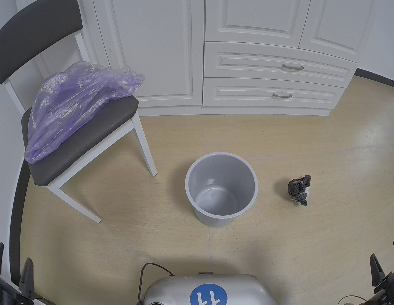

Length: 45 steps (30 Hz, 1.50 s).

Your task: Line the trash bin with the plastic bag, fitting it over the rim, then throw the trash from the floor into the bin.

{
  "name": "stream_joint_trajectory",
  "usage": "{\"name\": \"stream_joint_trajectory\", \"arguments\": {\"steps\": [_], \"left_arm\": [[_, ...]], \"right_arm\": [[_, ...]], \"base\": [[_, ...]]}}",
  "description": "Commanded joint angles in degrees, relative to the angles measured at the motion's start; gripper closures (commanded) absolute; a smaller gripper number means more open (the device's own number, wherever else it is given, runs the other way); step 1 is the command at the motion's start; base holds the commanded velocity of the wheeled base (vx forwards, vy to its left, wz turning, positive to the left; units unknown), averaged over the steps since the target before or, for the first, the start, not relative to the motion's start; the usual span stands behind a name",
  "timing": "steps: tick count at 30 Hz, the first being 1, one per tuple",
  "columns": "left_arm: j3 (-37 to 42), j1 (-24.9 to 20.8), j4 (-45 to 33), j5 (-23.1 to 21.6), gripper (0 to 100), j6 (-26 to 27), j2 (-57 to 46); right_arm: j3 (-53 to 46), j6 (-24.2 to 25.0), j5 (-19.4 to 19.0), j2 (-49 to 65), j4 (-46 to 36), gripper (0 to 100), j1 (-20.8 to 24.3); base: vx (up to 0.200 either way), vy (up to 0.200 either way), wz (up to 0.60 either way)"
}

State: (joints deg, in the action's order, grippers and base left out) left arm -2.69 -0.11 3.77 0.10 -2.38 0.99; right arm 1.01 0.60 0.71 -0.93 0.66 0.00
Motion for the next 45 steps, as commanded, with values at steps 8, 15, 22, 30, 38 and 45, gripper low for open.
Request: {"name": "stream_joint_trajectory", "arguments": {"steps": [8,15,22,30,38,45], "left_arm": [[-24.7,-6.0,-0.5,5.2,0,2.4,23.4],[-36.0,-1.9,-0.7,9.8,0,8.4,43.2],[-39.2,13.8,0.2,1.9,0,20.5,60.4],[-40.1,19.0,0.5,-2.6,0,23.3,68.2],[-39.3,18.5,0.5,-2.6,0,23.3,68.4],[-31.8,20.1,13.2,-2.8,0,26.9,69.5]], "right_arm": [[18.7,1.0,-5.3,-18.0,2.3,0,1.0],[31.3,1.1,-5.3,-38.4,3.4,0,1.1],[28.8,1.0,-5.5,-47.0,10.5,0,1.1],[28.4,1.1,-5.5,-50.4,14.5,0,1.0],[28.6,1.0,-5.6,-51.4,15.0,0,1.6],[28.2,1.2,-5.5,-50.7,15.4,0,1.6]], "base": [[0.000,0.000,0.00],[0.000,0.000,0.00],[0.000,0.000,0.00],[0.000,0.000,0.00],[0.000,0.000,0.00],[0.000,0.000,0.00]]}}
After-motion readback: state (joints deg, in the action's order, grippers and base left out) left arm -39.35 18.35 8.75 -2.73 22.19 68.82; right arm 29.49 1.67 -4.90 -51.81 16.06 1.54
